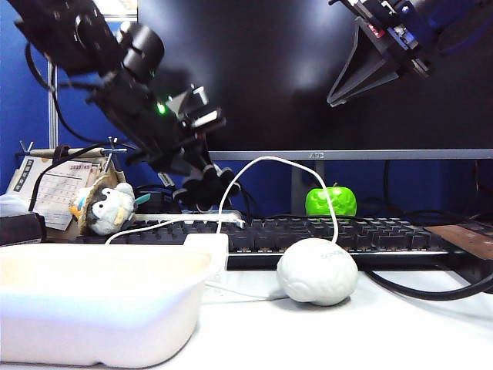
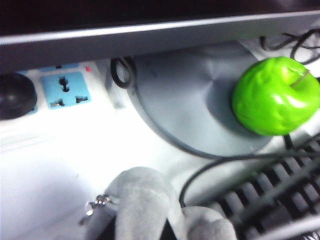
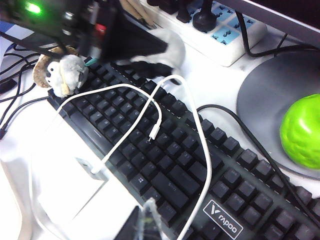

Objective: Identity fluffy octopus among items on the table, put them into the paper lunch box.

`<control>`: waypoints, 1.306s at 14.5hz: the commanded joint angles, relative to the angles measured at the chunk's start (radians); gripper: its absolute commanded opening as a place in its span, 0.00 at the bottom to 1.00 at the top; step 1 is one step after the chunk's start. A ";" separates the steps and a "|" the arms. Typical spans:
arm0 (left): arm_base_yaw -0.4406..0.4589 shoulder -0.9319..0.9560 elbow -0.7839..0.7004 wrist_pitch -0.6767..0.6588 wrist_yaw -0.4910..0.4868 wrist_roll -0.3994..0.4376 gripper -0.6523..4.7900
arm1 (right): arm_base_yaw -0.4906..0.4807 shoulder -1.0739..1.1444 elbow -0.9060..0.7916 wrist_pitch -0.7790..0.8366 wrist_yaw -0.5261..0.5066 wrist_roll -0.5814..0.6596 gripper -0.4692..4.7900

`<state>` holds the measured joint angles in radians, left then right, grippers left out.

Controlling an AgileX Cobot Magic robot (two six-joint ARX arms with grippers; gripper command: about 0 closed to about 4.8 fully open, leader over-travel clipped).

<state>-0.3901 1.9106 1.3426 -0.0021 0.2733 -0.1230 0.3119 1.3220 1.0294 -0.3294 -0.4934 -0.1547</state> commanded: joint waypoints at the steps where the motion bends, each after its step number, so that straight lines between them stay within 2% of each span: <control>1: -0.001 -0.067 0.003 -0.043 0.005 0.022 0.25 | 0.002 -0.004 0.006 0.011 -0.006 -0.003 0.08; 2: -0.001 -0.092 0.003 -0.057 0.005 0.026 0.25 | 0.002 -0.004 0.006 0.010 -0.014 -0.003 0.08; 4: -0.001 -0.148 0.003 -0.101 0.005 0.045 0.24 | 0.002 -0.004 0.006 -0.011 -0.095 -0.003 0.08; 5: -0.001 -0.176 0.003 -0.131 0.006 0.044 0.24 | 0.002 -0.004 0.006 -0.018 -0.097 -0.003 0.08; 8: -0.001 -0.256 0.002 -0.249 0.067 0.045 0.24 | 0.002 -0.005 0.007 -0.066 -0.138 -0.003 0.08; 9: -0.001 -0.288 0.002 -0.318 0.096 0.045 0.24 | 0.002 -0.006 0.007 -0.086 -0.188 -0.003 0.08; 10: -0.002 -0.310 0.002 -0.381 0.099 0.058 0.22 | 0.002 -0.006 0.007 -0.098 -0.235 -0.003 0.08; 13: -0.015 -0.347 0.002 -0.492 0.106 0.117 0.21 | 0.002 -0.007 0.007 -0.133 -0.265 -0.003 0.08; 17: -0.088 -0.395 0.002 -0.600 0.100 0.135 0.21 | 0.002 -0.008 0.007 -0.209 -0.350 -0.003 0.08; 19: -0.118 -0.433 0.002 -0.702 0.072 0.152 0.21 | 0.002 -0.008 0.007 -0.235 -0.395 -0.004 0.08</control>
<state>-0.4995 1.4952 1.3411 -0.6601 0.3649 0.0109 0.3115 1.3193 1.0298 -0.5606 -0.8547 -0.1547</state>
